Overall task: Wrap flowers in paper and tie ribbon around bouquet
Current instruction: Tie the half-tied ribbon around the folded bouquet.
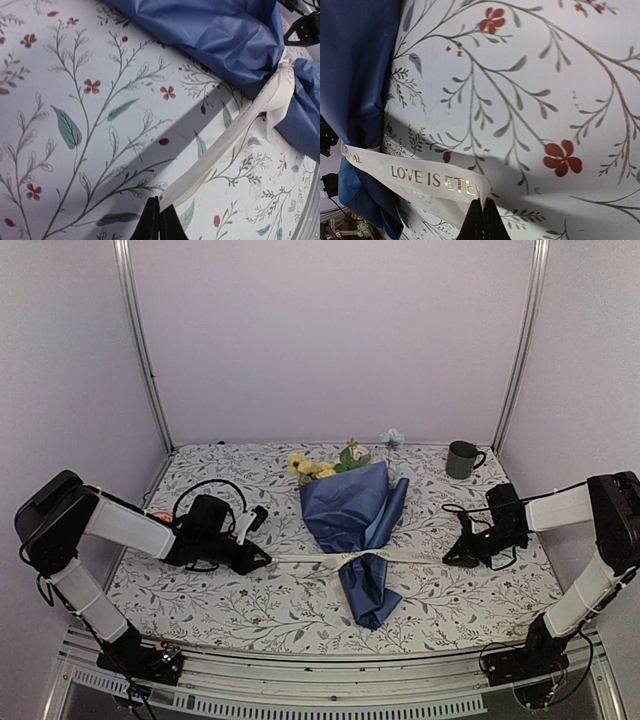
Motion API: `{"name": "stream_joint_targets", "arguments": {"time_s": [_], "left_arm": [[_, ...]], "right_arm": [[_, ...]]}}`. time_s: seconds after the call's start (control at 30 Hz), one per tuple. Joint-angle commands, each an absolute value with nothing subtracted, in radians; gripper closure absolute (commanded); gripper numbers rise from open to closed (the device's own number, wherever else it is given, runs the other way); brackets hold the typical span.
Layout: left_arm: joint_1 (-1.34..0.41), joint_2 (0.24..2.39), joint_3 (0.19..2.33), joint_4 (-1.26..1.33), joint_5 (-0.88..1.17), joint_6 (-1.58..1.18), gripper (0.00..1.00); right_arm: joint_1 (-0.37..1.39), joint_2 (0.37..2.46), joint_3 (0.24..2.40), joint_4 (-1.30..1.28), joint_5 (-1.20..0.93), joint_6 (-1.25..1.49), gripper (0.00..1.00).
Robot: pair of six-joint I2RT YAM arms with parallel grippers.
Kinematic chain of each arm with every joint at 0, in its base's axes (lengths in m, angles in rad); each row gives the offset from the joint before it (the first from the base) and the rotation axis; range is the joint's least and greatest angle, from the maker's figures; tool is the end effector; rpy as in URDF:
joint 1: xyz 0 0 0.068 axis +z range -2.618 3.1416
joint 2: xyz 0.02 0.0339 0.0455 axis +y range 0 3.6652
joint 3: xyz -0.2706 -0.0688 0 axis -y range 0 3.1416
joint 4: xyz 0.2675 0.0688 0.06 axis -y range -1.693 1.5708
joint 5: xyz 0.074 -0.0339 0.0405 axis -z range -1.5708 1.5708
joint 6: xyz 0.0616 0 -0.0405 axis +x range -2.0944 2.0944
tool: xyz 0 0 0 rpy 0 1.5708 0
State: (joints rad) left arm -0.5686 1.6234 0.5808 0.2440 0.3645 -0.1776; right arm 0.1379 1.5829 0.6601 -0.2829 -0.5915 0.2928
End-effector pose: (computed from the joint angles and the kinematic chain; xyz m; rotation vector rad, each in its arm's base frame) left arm 0.2516 -0.1869 0.0887 0.6528 2.3563 -0.7797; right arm 0.2699 0.0721 0.0901 0.0589 2.7710 0.9328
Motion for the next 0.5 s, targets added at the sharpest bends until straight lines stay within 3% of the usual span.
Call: {"name": "stream_joint_targets", "arguments": {"time_s": [0.0,0.23,0.47], "left_arm": [[-0.595,1.573,0.753,0.158,0.316,-0.081,1.00],[-0.603,1.743,1.128,0.068,0.323,0.053,1.00],[-0.637,2.037,1.472,0.042,0.362,0.172,1.00]], "right_arm": [[0.246,1.475,0.780,-0.335,-0.607,0.276,1.00],[0.467,1.330,0.965,-0.423,-0.663,0.270,1.00],[0.765,1.214,0.875,-0.354,-0.717,0.360,1.00]]}}
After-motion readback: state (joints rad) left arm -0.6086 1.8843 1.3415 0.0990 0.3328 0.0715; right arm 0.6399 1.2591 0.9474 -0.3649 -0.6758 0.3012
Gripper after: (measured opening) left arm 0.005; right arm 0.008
